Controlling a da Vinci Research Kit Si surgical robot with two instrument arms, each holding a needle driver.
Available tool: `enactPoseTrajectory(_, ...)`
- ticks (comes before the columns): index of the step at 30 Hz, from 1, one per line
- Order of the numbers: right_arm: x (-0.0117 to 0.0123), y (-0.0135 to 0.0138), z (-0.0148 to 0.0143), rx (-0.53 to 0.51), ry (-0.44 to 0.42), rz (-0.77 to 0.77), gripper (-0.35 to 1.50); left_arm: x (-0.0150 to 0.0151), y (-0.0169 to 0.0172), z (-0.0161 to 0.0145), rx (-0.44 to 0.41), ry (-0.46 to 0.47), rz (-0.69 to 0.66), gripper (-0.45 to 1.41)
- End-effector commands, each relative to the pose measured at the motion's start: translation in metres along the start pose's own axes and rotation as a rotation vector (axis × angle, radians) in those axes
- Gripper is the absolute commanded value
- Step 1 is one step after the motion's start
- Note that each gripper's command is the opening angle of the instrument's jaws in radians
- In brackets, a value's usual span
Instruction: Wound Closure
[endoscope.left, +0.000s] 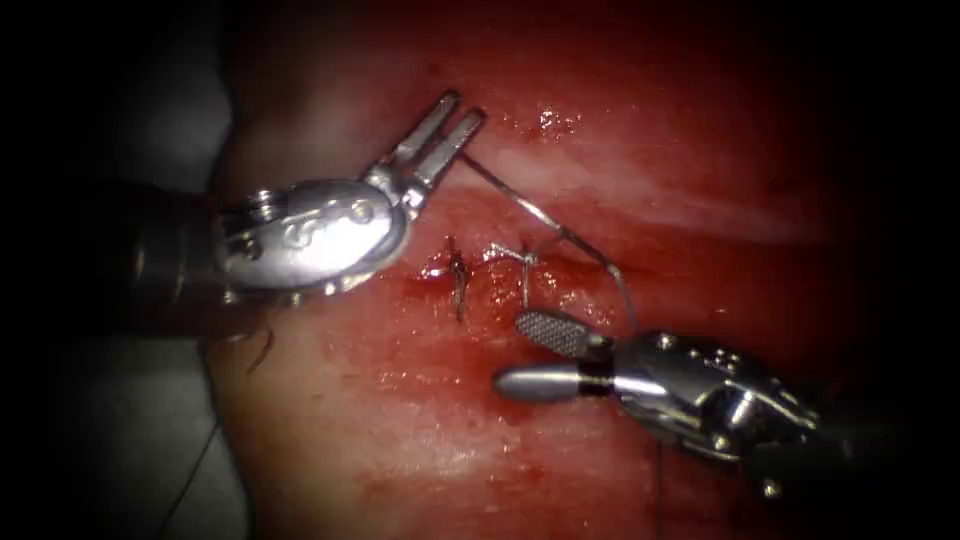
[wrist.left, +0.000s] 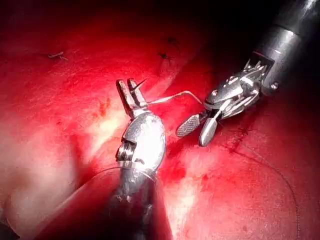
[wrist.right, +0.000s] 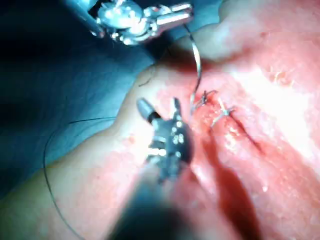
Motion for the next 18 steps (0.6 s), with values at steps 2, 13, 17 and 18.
enactPoseTrajectory(2,-0.0030,0.0007,0.0010,-0.016,-0.013,0.004,0.66,-0.0007,0.0010,-0.0003,-0.001,0.002,-0.006,-0.45)
enactPoseTrajectory(13,0.0017,0.0016,-0.0031,-0.168,0.293,-0.005,1.01,-0.0005,0.0015,-0.0024,0.020,0.049,-0.003,-0.45)
enactPoseTrajectory(17,0.0025,0.0003,-0.0026,-0.171,0.310,-0.041,0.86,-0.0007,0.0019,-0.0024,0.025,0.051,0.001,-0.45)
enactPoseTrajectory(18,0.0025,0.0003,-0.0024,-0.174,0.310,-0.047,0.86,-0.0008,0.0020,-0.0025,0.025,0.051,0.001,-0.45)
